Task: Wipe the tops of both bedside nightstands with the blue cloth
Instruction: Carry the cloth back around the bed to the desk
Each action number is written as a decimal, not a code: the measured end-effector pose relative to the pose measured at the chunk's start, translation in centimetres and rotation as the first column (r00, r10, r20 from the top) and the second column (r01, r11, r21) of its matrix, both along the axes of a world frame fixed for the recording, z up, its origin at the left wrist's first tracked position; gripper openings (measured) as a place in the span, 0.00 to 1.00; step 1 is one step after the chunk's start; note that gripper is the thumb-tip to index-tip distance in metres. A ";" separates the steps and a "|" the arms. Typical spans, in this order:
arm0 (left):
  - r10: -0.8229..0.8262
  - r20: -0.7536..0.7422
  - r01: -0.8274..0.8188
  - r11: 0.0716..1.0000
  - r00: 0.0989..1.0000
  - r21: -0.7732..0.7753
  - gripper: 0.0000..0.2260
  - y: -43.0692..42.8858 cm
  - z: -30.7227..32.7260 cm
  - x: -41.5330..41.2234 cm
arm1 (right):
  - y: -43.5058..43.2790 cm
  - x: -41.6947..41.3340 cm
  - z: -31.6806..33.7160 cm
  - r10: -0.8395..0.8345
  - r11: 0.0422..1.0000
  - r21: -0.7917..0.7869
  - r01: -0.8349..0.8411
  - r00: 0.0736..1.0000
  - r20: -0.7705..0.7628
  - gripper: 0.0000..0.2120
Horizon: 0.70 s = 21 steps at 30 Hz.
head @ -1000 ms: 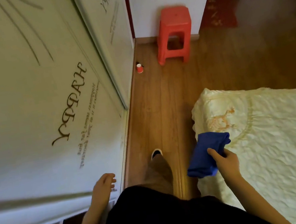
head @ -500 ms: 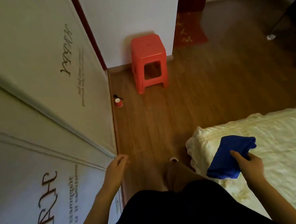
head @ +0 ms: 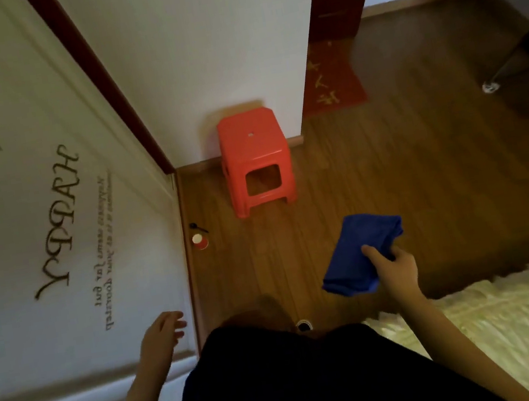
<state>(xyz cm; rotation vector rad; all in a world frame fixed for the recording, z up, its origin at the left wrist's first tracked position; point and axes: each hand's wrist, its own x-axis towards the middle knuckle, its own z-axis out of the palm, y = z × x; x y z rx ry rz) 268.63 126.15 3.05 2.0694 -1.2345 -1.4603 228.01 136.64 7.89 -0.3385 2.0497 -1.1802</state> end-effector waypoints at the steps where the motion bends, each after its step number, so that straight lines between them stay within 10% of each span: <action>1: -0.018 -0.008 0.018 1.000 1.000 -0.001 0.10 -2.1 0.0 -1.2 | -1.7 -1.0 0.2 -0.003 1.000 -0.008 0.003 1.000 0.001 0.08; 13: -0.457 -0.020 0.457 0.889 0.889 -0.020 0.11 -32.7 0.4 -23.3 | -17.3 -13.5 -1.6 -0.375 0.925 0.060 0.375 0.927 -0.007 0.07; 21: -0.786 -0.087 0.779 0.618 0.612 -0.105 0.13 -44.2 3.3 -42.4 | -19.0 -20.6 0.0 -0.706 0.697 0.116 0.708 0.706 -0.065 0.12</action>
